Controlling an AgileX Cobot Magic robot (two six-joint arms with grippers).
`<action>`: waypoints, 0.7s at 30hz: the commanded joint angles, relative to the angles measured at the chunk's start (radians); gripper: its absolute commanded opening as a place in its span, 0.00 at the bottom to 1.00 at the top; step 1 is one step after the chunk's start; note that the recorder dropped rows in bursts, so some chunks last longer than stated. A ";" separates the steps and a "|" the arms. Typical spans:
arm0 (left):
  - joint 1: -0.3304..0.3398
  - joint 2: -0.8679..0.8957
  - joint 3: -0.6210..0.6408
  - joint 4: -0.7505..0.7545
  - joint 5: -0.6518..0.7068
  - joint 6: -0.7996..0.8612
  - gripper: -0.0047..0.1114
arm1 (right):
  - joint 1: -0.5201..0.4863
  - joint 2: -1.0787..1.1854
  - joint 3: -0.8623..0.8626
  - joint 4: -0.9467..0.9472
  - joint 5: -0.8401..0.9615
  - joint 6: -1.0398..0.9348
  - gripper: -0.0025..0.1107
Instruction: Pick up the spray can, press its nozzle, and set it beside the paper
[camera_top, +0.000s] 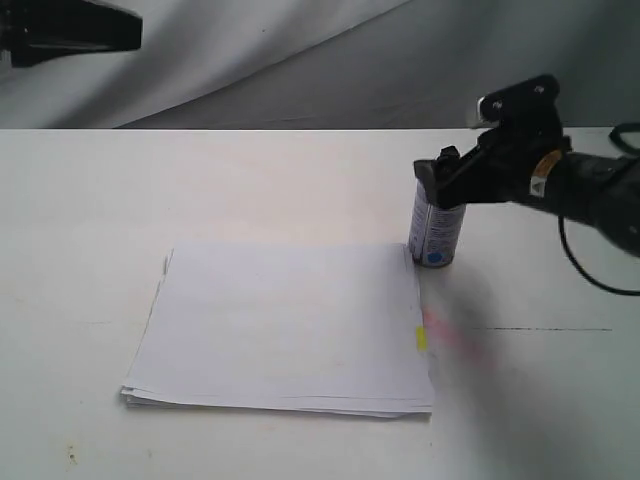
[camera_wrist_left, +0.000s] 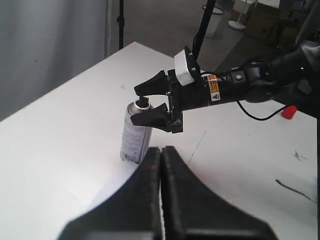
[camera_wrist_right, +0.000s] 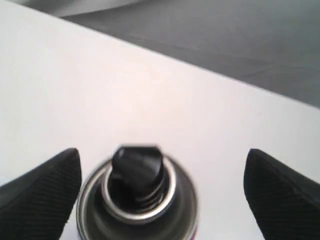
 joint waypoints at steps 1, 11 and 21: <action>0.025 -0.117 -0.002 -0.066 -0.040 -0.010 0.04 | -0.003 -0.220 -0.006 -0.003 0.157 -0.003 0.73; 0.105 -0.544 0.000 0.033 0.008 -0.165 0.04 | 0.001 -1.031 -0.006 0.129 0.893 0.028 0.57; 0.025 -0.662 0.484 -0.333 -0.058 0.195 0.04 | -0.001 -1.608 0.064 0.747 1.333 -0.362 0.02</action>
